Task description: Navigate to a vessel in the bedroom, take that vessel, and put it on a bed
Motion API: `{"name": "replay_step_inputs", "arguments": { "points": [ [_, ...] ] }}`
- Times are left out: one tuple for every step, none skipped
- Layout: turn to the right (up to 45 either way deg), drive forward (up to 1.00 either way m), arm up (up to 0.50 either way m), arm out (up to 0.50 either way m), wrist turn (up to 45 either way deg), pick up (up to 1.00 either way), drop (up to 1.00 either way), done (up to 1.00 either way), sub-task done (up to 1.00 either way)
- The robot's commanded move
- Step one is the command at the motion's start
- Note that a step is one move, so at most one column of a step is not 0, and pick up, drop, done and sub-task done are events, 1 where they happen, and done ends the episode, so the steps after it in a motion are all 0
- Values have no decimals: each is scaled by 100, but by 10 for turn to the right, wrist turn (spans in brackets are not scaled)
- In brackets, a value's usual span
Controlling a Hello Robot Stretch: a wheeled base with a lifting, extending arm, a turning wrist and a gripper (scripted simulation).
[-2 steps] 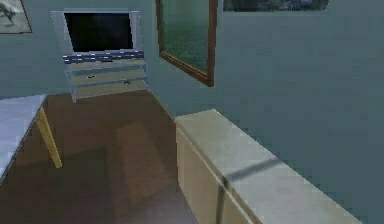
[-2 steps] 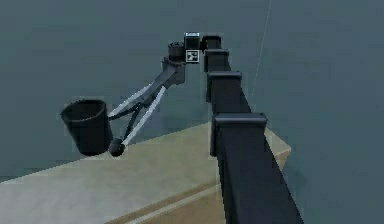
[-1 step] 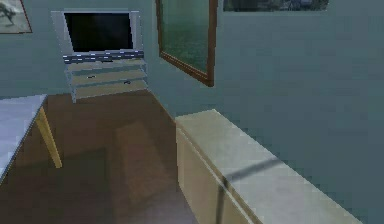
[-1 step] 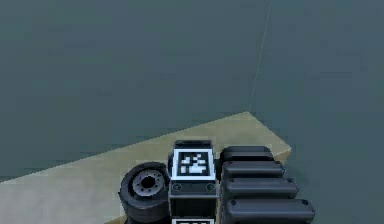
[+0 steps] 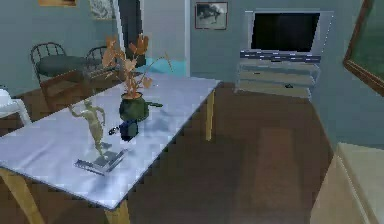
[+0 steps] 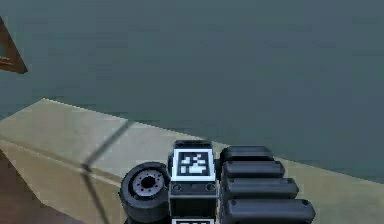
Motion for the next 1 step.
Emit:
{"name": "replay_step_inputs", "arguments": {
  "points": [
    [-450, 0, 0, 0, 0, 0, 0, 0, 0]
  ]
}}
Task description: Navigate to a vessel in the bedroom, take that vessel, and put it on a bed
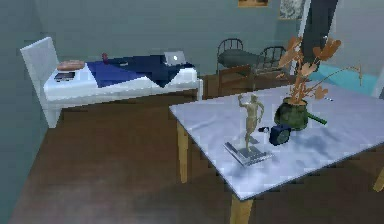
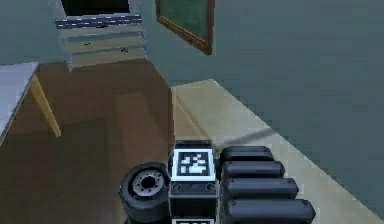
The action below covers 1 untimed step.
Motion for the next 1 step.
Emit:
{"name": "replay_step_inputs", "arguments": {
  "points": [
    [-210, 0, 0, 0, 0, 0, 0, 0, 0]
  ]
}}
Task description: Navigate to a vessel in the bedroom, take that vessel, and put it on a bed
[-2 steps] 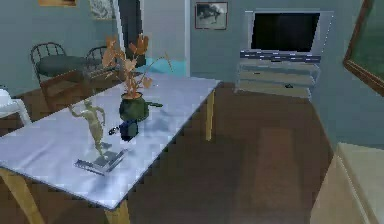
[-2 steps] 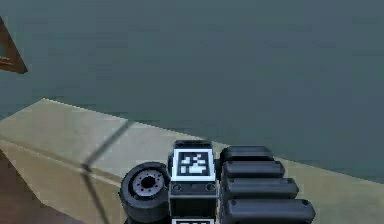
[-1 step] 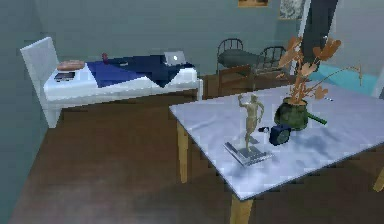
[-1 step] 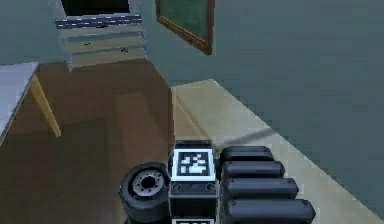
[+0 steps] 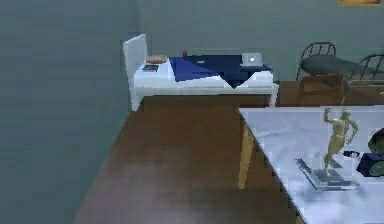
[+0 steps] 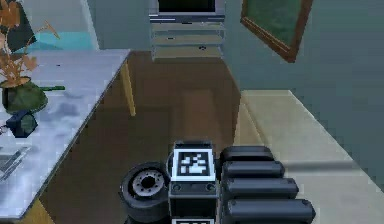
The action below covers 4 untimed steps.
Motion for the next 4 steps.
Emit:
{"name": "replay_step_inputs", "arguments": {
  "points": [
    [0, 15, 0, 0, 0, 0, 0, 0, 0],
    [-60, 0, 0, 0, 0, 0, 0, 0, 0],
    [0, 100, 0, 0, 0, 0, 0, 0, 0],
    [-30, 0, 0, 0, 0, 0, 0, 0, 0]
  ]
}}
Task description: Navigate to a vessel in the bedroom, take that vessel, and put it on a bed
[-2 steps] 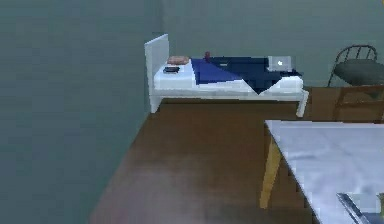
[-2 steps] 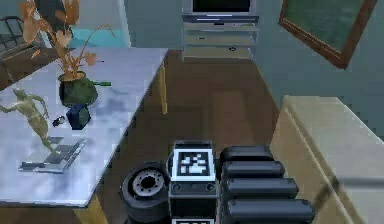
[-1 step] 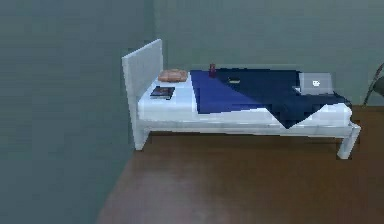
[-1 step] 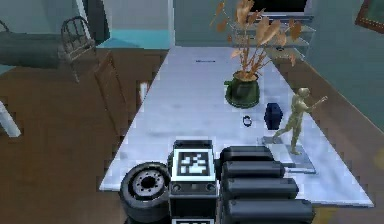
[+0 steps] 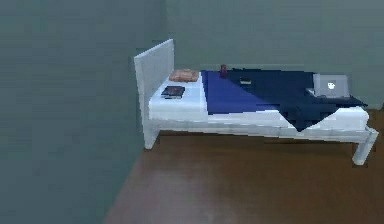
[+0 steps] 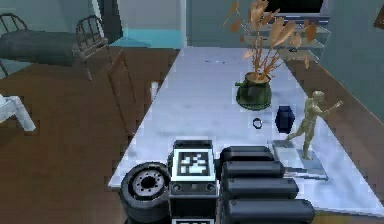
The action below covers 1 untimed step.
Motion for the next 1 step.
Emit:
{"name": "replay_step_inputs", "arguments": {
  "points": [
    [0, 50, 0, 0, 0, 0, 0, 0, 0]
  ]
}}
